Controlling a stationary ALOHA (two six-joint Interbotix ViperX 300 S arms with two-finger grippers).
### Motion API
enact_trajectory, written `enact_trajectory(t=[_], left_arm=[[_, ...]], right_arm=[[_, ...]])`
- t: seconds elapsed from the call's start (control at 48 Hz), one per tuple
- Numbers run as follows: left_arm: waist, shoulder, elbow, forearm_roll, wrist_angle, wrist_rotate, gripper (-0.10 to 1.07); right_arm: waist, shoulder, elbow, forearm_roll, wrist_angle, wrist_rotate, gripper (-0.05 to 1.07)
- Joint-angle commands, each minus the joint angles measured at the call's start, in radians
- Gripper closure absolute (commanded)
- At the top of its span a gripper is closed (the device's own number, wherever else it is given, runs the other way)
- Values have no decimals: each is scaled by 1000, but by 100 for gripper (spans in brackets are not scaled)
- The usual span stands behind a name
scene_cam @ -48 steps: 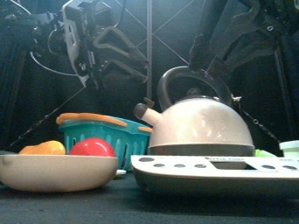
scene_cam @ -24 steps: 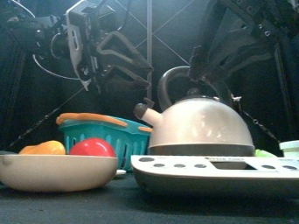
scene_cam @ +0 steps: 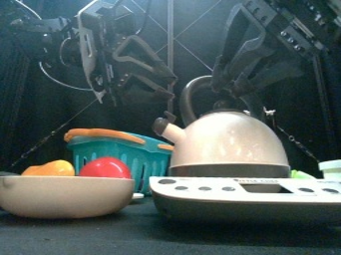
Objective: Grab kettle lid
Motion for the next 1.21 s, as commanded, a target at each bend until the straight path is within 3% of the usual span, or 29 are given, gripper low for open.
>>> enact_trajectory(t=[0.0,0.188,1.188], left_arm=[[2,-5,-26,2,-11,0,22],[2,-5,-29,2,-11,0,22],[2,48,-58,2,-9,0,22]], right_arm=[[9,-15,26,-37,15,115,25],[12,-14,44,-43,-12,164,25],[-28,72,-15,-60,89,163,26]])
